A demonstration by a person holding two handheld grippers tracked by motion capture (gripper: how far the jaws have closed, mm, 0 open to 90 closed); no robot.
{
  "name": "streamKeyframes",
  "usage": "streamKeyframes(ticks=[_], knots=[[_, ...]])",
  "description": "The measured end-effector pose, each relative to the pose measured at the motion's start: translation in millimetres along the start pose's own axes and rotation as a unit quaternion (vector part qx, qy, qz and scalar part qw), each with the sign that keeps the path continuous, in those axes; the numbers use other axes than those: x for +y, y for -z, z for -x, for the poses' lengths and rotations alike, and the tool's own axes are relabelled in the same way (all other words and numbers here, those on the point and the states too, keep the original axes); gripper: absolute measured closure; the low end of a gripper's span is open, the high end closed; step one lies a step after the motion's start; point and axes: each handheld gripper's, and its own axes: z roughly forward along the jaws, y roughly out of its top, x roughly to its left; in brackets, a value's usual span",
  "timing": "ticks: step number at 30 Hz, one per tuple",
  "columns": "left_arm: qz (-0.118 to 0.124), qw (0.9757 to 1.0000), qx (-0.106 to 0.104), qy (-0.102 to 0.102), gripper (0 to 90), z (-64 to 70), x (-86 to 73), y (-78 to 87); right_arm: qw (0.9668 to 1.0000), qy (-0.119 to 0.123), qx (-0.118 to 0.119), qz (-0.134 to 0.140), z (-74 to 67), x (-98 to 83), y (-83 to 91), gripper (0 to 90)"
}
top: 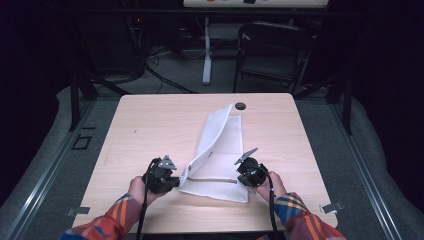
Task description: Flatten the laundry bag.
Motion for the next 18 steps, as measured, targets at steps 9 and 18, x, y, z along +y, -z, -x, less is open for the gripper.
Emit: streamKeyframes(ticks=[9,18], knots=[[-0.017,0.9998,-0.008,0.003,85.4,0.0,-1.8,-3.8,1.0000,0.002,-0.002,-0.005,1.2,0.1,0.7,90.0],[-0.026,0.9995,-0.016,0.001,85.4,1.6,-2.0,-7.0,1.0000,0.006,-0.004,-0.004,4.1,-1.0,1.4,90.0]])
